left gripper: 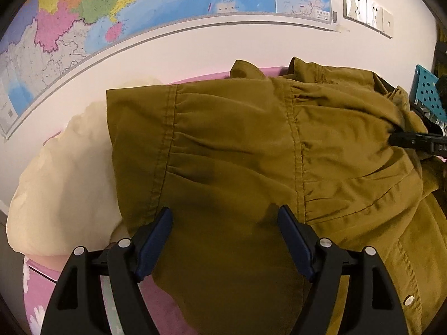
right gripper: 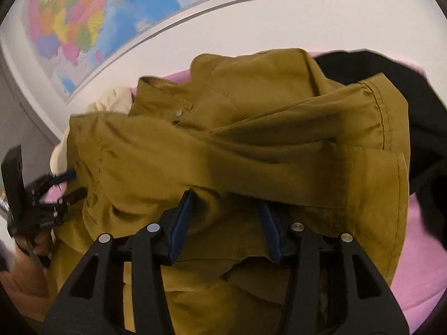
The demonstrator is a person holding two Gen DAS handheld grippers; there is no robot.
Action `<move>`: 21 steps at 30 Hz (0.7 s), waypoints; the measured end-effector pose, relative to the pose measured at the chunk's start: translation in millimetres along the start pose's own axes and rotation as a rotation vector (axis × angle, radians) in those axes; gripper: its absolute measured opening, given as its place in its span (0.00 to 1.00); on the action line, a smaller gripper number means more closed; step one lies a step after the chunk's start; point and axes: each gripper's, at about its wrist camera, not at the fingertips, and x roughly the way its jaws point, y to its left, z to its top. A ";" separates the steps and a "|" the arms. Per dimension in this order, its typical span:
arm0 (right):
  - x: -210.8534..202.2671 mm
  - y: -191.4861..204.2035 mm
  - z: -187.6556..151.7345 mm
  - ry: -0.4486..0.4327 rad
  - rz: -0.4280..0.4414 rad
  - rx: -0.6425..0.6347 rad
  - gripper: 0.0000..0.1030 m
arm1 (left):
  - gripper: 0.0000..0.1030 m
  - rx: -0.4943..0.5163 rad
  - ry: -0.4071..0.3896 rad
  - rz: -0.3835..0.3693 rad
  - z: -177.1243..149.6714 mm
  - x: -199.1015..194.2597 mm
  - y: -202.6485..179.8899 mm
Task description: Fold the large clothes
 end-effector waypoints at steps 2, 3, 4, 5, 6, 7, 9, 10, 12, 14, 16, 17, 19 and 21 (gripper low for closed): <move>-8.7 1.6 -0.2 -0.018 -0.008 0.000 0.46 | 0.73 -0.005 -0.004 0.000 -1.0 -3.8 1.6; -16.7 5.6 -0.8 -0.034 -0.013 -0.016 0.47 | 0.73 -0.003 -0.007 -0.005 0.7 -3.1 1.4; -21.8 9.1 -1.8 -0.046 -0.007 -0.027 0.47 | 0.73 -0.001 -0.012 -0.008 -0.1 -5.1 0.6; -31.0 15.7 -4.3 -0.062 0.006 -0.047 0.47 | 0.73 0.004 -0.019 -0.013 -0.7 -8.6 0.0; -35.8 22.0 -6.3 -0.074 0.012 -0.065 0.47 | 0.73 0.009 -0.025 -0.018 -1.0 -11.4 -0.6; -41.9 28.7 -9.0 -0.085 0.028 -0.087 0.47 | 0.73 0.017 -0.034 -0.024 -1.9 -15.1 -2.0; -46.2 43.2 -14.3 -0.076 0.081 -0.129 0.48 | 0.73 0.031 -0.043 -0.031 -2.6 -18.9 -6.3; -45.8 48.6 -18.2 -0.066 0.090 -0.147 0.49 | 0.73 0.041 -0.047 -0.033 -2.8 -19.3 -8.9; -34.6 58.5 -23.2 -0.031 0.098 -0.181 0.49 | 0.73 0.054 -0.043 -0.030 -4.6 -16.4 -11.7; -13.1 61.4 -24.7 0.017 0.081 -0.181 0.49 | 0.73 0.046 -0.013 -0.030 -6.0 -7.1 -10.7; 6.3 58.9 -22.6 0.040 0.042 -0.179 0.48 | 0.73 0.036 0.011 -0.001 -6.4 4.0 -8.5; 15.9 56.8 -21.1 0.052 0.032 -0.167 0.47 | 0.73 0.030 0.023 0.000 -7.1 7.9 -6.9; 20.0 53.5 -20.4 0.054 0.031 -0.154 0.48 | 0.73 0.018 0.019 -0.005 -7.2 5.5 -5.3; 12.5 54.4 -20.5 0.037 0.036 -0.150 0.49 | 0.73 0.017 0.000 -0.002 -8.6 -2.7 -4.3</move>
